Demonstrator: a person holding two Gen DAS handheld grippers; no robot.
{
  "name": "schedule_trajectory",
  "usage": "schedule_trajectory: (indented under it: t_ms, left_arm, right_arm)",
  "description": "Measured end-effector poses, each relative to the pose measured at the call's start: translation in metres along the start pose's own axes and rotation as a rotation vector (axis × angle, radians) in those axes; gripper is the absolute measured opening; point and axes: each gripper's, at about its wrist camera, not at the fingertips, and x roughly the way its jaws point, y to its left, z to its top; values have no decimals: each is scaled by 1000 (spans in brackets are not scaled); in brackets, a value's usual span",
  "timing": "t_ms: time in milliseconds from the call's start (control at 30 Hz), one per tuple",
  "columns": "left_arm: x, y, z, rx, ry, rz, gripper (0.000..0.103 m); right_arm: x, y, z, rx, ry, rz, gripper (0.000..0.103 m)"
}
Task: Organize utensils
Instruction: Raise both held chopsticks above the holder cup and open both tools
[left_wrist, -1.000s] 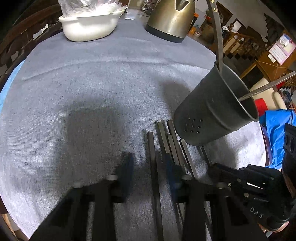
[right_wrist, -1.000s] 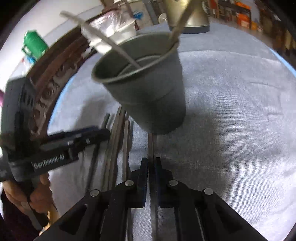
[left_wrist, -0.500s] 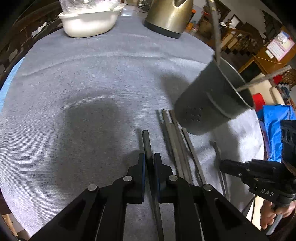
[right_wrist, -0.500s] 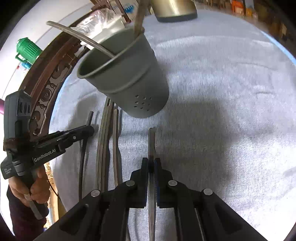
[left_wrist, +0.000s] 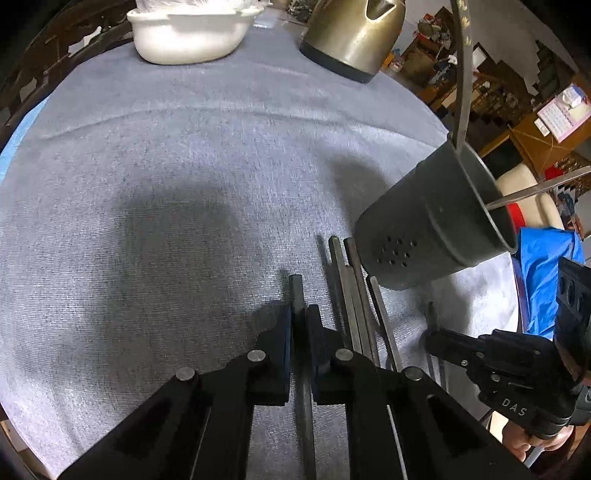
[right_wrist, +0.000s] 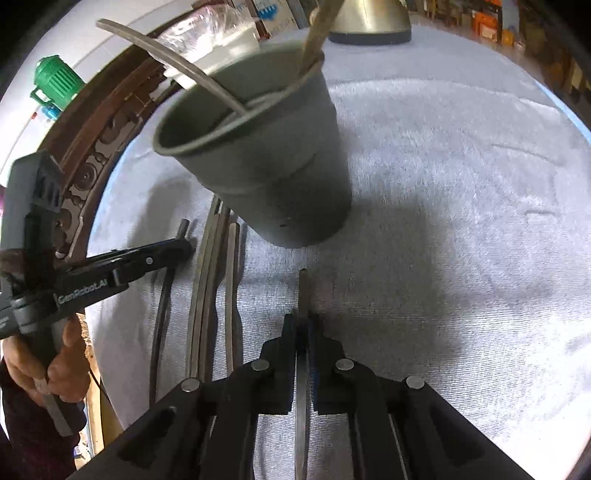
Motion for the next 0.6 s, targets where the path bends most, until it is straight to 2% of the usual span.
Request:
schedule_trajectory:
  t_ms: [233,600]
  left_arm:
    - [-46,-11,-5,24,-133,-8,7]
    - [-138,-52,-12,85,-413,-17,7]
  right_arm:
    - [-51,5,-8,-59,-150,65,6]
    - [-137,4,-15,-107,-467,151,6]
